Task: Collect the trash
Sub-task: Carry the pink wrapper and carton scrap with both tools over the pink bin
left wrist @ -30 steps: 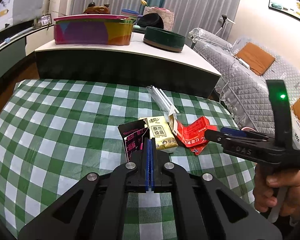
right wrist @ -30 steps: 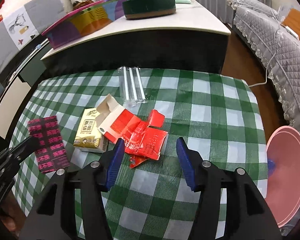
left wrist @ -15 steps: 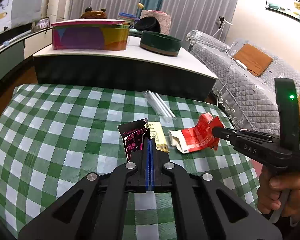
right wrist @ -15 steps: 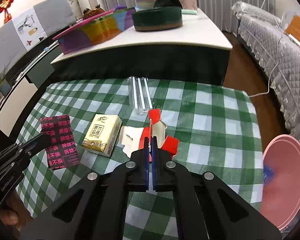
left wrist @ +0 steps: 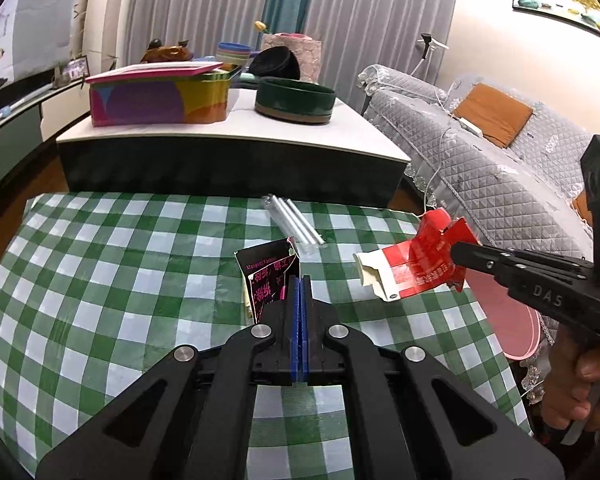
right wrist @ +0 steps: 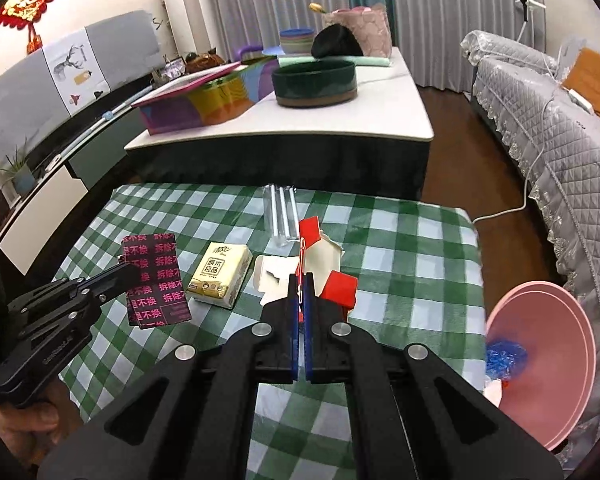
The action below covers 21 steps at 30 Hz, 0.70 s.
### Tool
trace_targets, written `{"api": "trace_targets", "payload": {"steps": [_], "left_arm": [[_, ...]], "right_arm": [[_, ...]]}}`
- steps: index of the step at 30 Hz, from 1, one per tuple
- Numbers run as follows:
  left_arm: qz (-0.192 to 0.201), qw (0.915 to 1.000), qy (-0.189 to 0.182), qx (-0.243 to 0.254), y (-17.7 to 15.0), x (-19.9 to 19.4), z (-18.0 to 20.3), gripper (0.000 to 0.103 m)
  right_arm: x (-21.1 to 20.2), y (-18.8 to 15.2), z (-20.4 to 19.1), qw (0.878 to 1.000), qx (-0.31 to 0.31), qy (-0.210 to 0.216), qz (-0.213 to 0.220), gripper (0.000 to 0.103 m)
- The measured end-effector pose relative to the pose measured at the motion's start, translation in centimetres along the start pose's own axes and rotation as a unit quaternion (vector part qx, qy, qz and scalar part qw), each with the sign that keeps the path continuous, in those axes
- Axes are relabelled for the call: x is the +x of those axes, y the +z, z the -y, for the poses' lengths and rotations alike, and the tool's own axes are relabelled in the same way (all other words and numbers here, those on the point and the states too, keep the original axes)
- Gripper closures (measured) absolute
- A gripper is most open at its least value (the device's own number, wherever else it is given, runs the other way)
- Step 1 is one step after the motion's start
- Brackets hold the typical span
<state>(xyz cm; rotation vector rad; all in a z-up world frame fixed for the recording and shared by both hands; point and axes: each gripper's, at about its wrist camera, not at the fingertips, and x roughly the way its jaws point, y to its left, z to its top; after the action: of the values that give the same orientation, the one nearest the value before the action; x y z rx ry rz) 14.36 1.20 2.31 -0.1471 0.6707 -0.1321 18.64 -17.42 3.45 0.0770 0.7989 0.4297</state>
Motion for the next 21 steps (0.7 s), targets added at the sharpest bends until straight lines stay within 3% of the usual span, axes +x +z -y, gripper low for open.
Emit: {"api": "trace_targets", "payload": {"steps": [21], "left_arm": [[0.006,0.9988,-0.031,0.036,0.6,0.3,6.5,0.103]], "right_arm": [[-6.3,-1.2,6.2,0.998,0.030,-0.039,0.044,0.101]]}}
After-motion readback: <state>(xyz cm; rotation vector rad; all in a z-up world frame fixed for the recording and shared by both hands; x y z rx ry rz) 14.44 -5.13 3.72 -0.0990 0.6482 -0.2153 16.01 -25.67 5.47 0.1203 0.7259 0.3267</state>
